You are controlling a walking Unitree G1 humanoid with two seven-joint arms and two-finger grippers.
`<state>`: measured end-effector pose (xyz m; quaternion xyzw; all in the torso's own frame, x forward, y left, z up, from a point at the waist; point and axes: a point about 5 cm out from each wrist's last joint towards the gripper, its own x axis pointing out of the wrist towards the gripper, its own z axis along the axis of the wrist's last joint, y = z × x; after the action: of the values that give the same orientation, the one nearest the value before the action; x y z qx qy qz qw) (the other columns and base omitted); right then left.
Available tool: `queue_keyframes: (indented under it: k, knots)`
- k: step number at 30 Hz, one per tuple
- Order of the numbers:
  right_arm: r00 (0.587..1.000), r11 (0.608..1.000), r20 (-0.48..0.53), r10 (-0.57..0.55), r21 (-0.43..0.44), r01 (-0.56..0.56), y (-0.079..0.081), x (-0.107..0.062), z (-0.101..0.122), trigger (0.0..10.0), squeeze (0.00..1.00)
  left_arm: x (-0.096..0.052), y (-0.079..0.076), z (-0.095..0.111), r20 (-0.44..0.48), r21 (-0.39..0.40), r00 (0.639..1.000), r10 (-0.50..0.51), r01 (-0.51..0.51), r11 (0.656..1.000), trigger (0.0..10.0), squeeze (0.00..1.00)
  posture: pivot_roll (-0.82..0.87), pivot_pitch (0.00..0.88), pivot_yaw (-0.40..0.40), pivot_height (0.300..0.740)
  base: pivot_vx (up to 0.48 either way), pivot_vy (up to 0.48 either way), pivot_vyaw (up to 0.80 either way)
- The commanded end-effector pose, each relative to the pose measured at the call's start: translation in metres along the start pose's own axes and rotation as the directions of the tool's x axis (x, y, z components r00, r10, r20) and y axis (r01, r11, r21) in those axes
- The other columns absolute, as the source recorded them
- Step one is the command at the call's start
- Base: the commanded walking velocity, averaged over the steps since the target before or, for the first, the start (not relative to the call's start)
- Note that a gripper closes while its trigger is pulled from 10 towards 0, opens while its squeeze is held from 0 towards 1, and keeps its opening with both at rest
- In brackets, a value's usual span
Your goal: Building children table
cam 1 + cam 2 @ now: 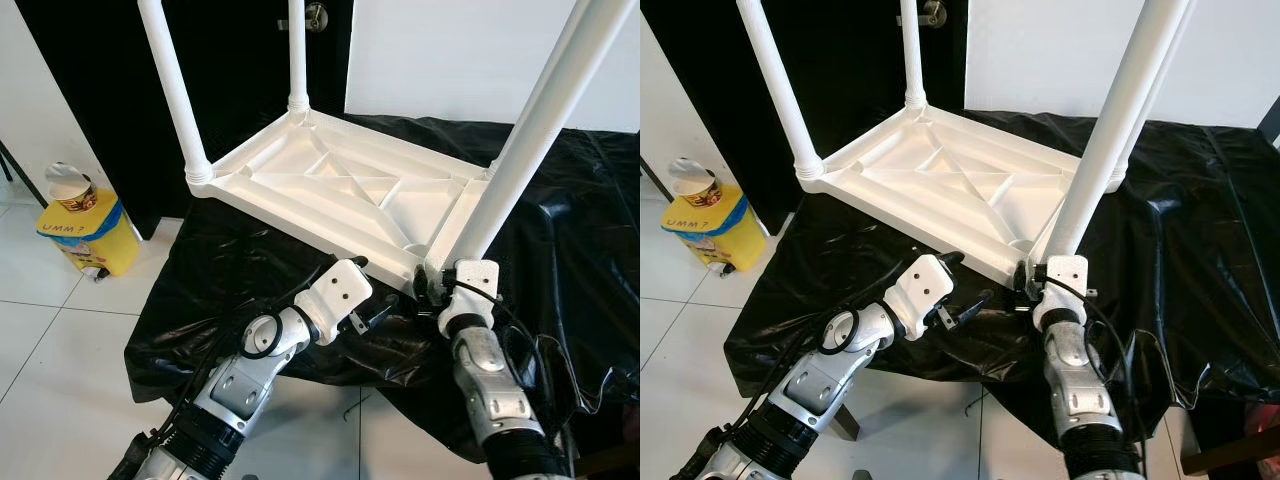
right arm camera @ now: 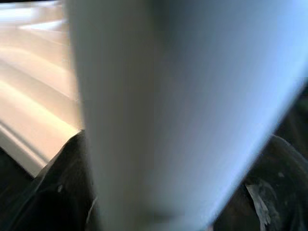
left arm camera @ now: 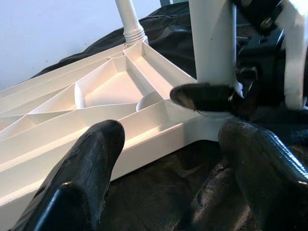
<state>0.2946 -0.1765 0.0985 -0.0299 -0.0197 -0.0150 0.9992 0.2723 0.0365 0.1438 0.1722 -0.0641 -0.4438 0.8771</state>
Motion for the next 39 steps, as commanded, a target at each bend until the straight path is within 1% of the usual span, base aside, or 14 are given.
queue_keyframes:
  k: [1,2,3,4,5,17,18,21,27,35,36,37,38,39]
  knots:
    - [0.999,0.999,0.005,0.033,0.002,-0.033,-0.003,-0.003,-0.002,10.0,1.0,0.0,-0.006,-0.002,-0.01,0.003,0.999,-0.049,0.049,0.999,10.0,0.0,0.02,0.0,-0.072,0.74,0.0,0.0,0.0]
    - [0.999,0.999,0.005,0.033,0.002,-0.033,-0.003,-0.003,-0.002,10.0,1.0,0.0,-0.006,-0.002,-0.01,0.003,0.999,-0.049,0.049,0.999,10.0,0.0,0.02,0.0,-0.072,0.74,0.0,0.0,0.0]
    - [0.997,0.997,0.016,0.071,0.004,-0.071,-0.004,-0.004,-0.001,10.0,0.78,0.0,-0.006,-0.002,-0.01,0.003,0.999,-0.048,0.048,0.999,10.0,0.0,0.02,0.0,-0.07,0.74,0.0,0.0,0.0]
    - [0.997,0.997,0.016,0.071,0.004,-0.071,-0.004,-0.004,-0.001,10.0,0.78,0.0,-0.006,-0.002,-0.01,0.003,0.999,-0.048,0.048,0.999,10.0,0.0,0.02,0.0,-0.07,0.74,0.0,0.0,0.0]
    - [0.993,0.994,0.028,0.113,0.005,-0.113,-0.005,-0.004,0.001,10.0,0.0,0.0,-0.006,-0.002,-0.011,0.003,0.999,-0.048,0.048,0.999,10.0,0.0,0.02,0.0,-0.066,0.74,0.0,0.0,0.0]
    - [0.988,0.989,0.039,0.148,0.008,-0.149,-0.006,-0.003,0.002,10.0,0.0,0.0,-0.005,-0.002,-0.012,0.003,0.999,-0.048,0.048,0.999,10.0,0.0,0.02,0.0,-0.066,0.74,0.0,0.0,0.0]
    - [0.98,0.981,0.047,0.191,0.019,-0.192,-0.005,-0.002,0.005,10.0,0.0,0.0,-0.005,-0.002,-0.012,0.004,0.999,-0.048,0.048,0.999,10.0,0.0,0.02,0.0,-0.062,0.74,0.0,0.0,0.0]
    - [0.883,0.882,0.014,0.47,-0.05,-0.469,-0.004,0.012,0.014,10.0,0.0,0.001,-0.001,-0.001,-0.009,0.012,0.999,-0.048,0.048,0.999,10.0,0.0,0.02,0.0,-0.053,0.74,0.0,0.0,0.0]
    - [0.844,0.84,-0.022,0.537,-0.08,-0.537,-0.009,0.015,0.015,10.0,0.0,0.0,0.001,-0.001,-0.012,0.013,0.999,-0.04,0.04,0.999,10.0,0.0,0.02,0.0,-0.051,0.74,0.0,0.0,0.0]
    - [0.833,0.828,-0.037,0.551,-0.099,-0.552,-0.011,0.017,0.013,10.0,0.0,0.0,0.002,-0.001,-0.013,0.014,0.999,-0.036,0.036,0.999,10.0,0.0,0.02,0.002,-0.046,0.74,0.0,0.0,0.0]
    - [0.833,0.826,-0.046,0.551,-0.11,-0.553,-0.012,0.017,0.012,4.5,0.0,0.0,0.003,-0.001,-0.012,0.015,0.999,-0.034,0.034,0.999,10.0,0.0,0.02,0.003,-0.046,0.74,0.0,0.0,0.0]
    - [0.833,0.826,-0.046,0.551,-0.11,-0.553,-0.012,0.017,0.012,4.5,0.0,0.0,0.003,-0.001,-0.012,0.015,0.999,-0.034,0.034,0.999,10.0,0.0,0.02,0.003,-0.046,0.74,0.0,0.0,0.0]
    - [0.837,0.83,-0.054,0.545,-0.113,-0.547,-0.014,0.017,0.01,0.0,0.0,0.0,0.003,-0.001,-0.012,0.015,0.999,-0.032,0.033,0.999,10.0,0.0,0.02,0.005,-0.046,0.74,0.0,0.0,0.0]
    - [0.844,0.837,-0.06,0.533,-0.112,-0.536,-0.016,0.016,0.009,0.0,0.0,0.0,0.004,-0.001,-0.012,0.015,0.999,-0.031,0.032,0.999,10.0,0.0,0.02,0.007,-0.045,0.74,0.0,0.0,0.0]
